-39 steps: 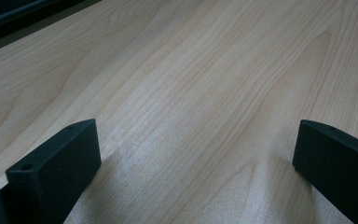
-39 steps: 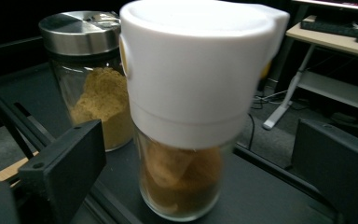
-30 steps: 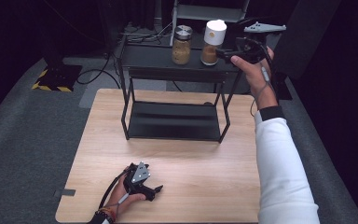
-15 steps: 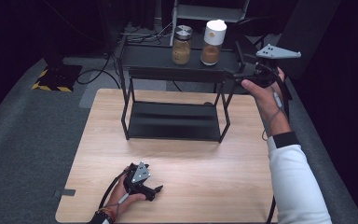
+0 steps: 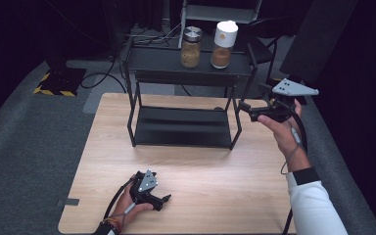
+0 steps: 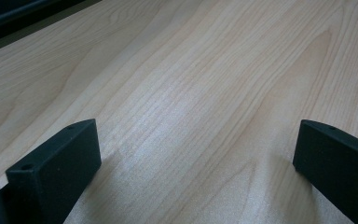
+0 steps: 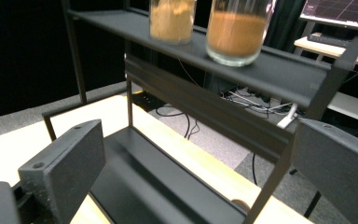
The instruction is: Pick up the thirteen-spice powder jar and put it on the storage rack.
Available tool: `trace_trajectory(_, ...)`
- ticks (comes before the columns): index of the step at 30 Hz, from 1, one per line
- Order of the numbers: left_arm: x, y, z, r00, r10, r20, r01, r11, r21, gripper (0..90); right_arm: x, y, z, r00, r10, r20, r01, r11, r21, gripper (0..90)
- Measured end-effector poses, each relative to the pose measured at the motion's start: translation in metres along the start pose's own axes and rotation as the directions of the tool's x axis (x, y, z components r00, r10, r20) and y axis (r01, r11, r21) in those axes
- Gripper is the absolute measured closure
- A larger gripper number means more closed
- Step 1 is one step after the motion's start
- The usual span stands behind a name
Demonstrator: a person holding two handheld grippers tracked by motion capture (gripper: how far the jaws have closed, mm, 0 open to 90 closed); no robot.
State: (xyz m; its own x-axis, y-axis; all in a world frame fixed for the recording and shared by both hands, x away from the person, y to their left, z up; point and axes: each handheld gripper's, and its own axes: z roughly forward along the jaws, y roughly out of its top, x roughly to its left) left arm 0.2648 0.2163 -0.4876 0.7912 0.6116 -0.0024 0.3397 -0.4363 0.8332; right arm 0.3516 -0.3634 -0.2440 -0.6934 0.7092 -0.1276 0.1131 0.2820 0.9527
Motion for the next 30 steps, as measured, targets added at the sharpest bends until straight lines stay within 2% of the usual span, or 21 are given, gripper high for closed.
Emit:
trace_trajectory(13, 0.0, 0.0, 0.0, 1.0, 0.0, 0.0, 0.0, 1.0, 0.0, 0.0, 0.022, -0.04, -0.018, 0.9992, -0.039, 0.011, 0.039, 0.999, 0.031, 2.8)
trace_trajectory(23, 0.0, 0.0, 0.0, 1.0, 0.0, 0.0, 0.0, 1.0, 0.0, 0.0, 0.033, -0.075, -0.024, 0.9999, -0.014, 0.003, 0.014, 0.998, 0.067, 2.8)
trace_trajectory(30, 0.0, 0.0, 0.0, 1.0, 0.001, 0.0, -0.001, 1.0, 0.0, 0.0, 0.043, -0.107, -0.026, 0.9999, -0.006, 0.015, 0.005, 0.993, 0.117, 2.9)
